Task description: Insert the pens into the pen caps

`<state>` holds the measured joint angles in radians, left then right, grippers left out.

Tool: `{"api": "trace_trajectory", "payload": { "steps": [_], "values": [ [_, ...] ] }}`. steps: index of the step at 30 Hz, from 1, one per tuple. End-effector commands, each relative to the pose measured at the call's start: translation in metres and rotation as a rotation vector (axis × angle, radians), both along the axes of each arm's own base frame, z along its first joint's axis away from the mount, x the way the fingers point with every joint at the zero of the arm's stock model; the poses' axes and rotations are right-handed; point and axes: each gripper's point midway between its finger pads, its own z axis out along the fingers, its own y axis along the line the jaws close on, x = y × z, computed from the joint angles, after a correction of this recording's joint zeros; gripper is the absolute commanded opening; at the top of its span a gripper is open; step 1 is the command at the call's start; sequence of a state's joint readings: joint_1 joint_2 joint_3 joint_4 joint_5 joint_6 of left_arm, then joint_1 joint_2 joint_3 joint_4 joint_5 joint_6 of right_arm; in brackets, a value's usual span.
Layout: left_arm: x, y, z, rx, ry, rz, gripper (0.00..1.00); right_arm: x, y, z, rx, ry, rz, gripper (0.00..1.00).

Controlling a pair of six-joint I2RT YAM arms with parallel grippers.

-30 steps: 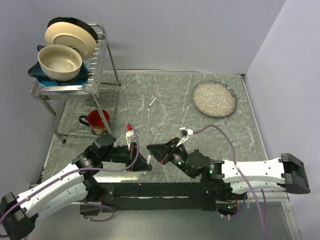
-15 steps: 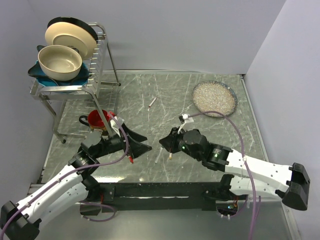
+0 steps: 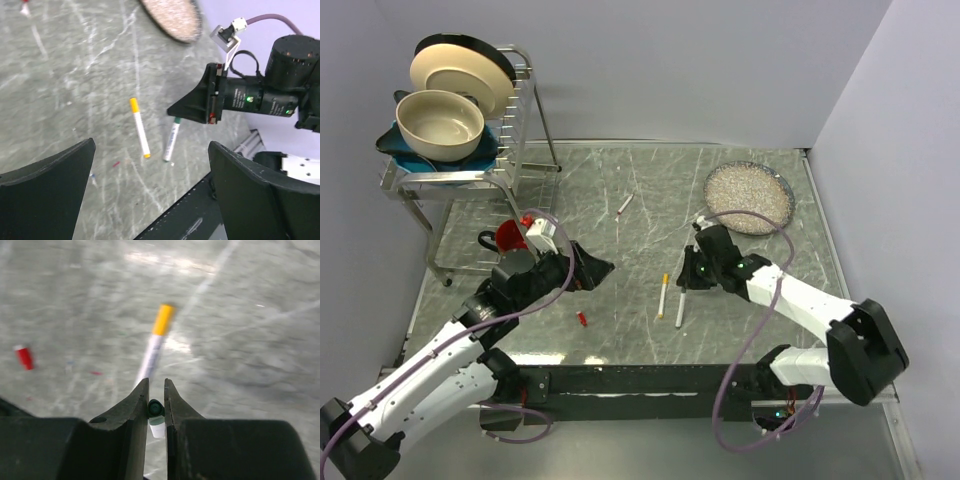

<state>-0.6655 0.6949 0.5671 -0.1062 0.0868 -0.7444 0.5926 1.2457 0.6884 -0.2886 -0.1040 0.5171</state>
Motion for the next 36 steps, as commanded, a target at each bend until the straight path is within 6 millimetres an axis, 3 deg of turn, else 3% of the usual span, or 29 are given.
{"api": "trace_trajectory", "payload": {
  "steps": [1,6,7,9,10,11,13,14,16,18,19,20,21,22,24,25,26,28,29,30,31,32,33,34,36],
  "values": [
    [0.01,0.008,0.01,0.027,-0.036,0.057,0.99,0.017,-0.004,-0.001,-0.039,0.024,0.006,0.02],
    [0.017,-0.004,0.004,0.146,-0.025,-0.018,0.99,0.039,-0.003,-0.012,0.024,0.062,-0.051,0.07],
    [0.02,-0.008,0.017,0.147,-0.041,-0.027,0.99,0.043,-0.003,-0.016,0.028,0.082,-0.067,0.07],
    [0.027,-0.015,0.009,0.207,-0.02,-0.058,0.99,0.051,-0.006,-0.02,0.033,0.085,-0.097,0.1],
    [0.033,-0.018,0.023,0.213,-0.049,-0.061,0.99,0.054,-0.006,-0.023,0.038,0.101,-0.117,0.12],
    [0.04,-0.021,0.016,0.244,-0.03,-0.06,0.99,0.057,-0.006,-0.023,0.049,0.099,-0.124,0.16],
    [0.053,-0.024,0.028,0.259,-0.052,-0.035,0.99,0.06,-0.007,-0.026,0.06,0.11,-0.146,0.21],
    [0.065,-0.024,0.02,0.305,-0.046,-0.009,0.99,0.061,-0.006,-0.025,0.067,0.107,-0.149,0.28],
    [0.081,-0.026,0.028,0.34,-0.079,0.02,0.99,0.064,-0.007,-0.024,0.088,0.111,-0.167,0.34],
    [0.103,-0.026,0.014,0.414,-0.064,0.065,0.99,0.066,-0.009,-0.019,0.102,0.107,-0.18,0.4],
    [0.113,-0.028,0.023,0.429,-0.09,0.083,0.98,0.068,-0.012,-0.014,0.112,0.094,-0.192,0.42],
    [0.124,-0.032,0.007,0.47,-0.063,0.089,0.97,0.068,-0.014,-0.013,0.114,0.09,-0.197,0.45],
    [0.133,-0.032,0.006,0.487,-0.073,0.115,0.97,0.068,-0.015,-0.009,0.122,0.082,-0.2,0.47],
    [0.142,-0.037,0.012,0.491,-0.093,0.12,0.97,0.066,-0.017,-0.003,0.129,0.068,-0.204,0.48],
    [0.159,-0.043,-0.005,0.54,-0.081,0.127,0.96,0.063,-0.018,0.003,0.141,0.052,-0.206,0.51],
    [0.169,-0.047,0.002,0.545,-0.105,0.14,0.95,0.059,-0.02,0.01,0.152,0.034,-0.207,0.52],
    [0.179,-0.052,-0.015,0.583,-0.083,0.133,0.95,0.057,-0.021,0.013,0.155,0.025,-0.207,0.52],
    [0.194,-0.061,-0.015,0.613,-0.106,0.123,0.93,0.049,-0.023,0.023,0.185,-0.011,-0.207,0.52],
    [0.202,-0.067,-0.037,0.657,-0.077,0.104,0.88,0.043,-0.02,0.027,0.211,-0.015,-0.191,0.52],
    [0.213,-0.072,-0.029,0.655,-0.093,0.114,0.87,0.034,-0.021,0.032,0.24,-0.039,-0.178,0.53],
    [0.221,-0.071,-0.058,0.711,-0.042,0.101,0.86,0.028,-0.016,0.04,0.282,-0.061,-0.136,0.54],
    [0.228,-0.072,-0.065,0.721,-0.028,0.102,0.86,0.023,-0.015,0.043,0.292,-0.085,-0.109,0.54],
    [0.239,-0.076,-0.058,0.71,-0.04,0.109,0.85,0.016,-0.018,0.052,0.307,-0.129,-0.093,0.55],
    [0.247,-0.078,-0.076,0.726,-0.015,0.095,0.85,0.012,-0.019,0.055,0.305,-0.142,-0.08,0.59],
    [0.259,-0.083,-0.077,0.717,-0.03,0.086,0.85,0.005,-0.023,0.069,0.305,-0.203,-0.052,0.6]
  ]
}}
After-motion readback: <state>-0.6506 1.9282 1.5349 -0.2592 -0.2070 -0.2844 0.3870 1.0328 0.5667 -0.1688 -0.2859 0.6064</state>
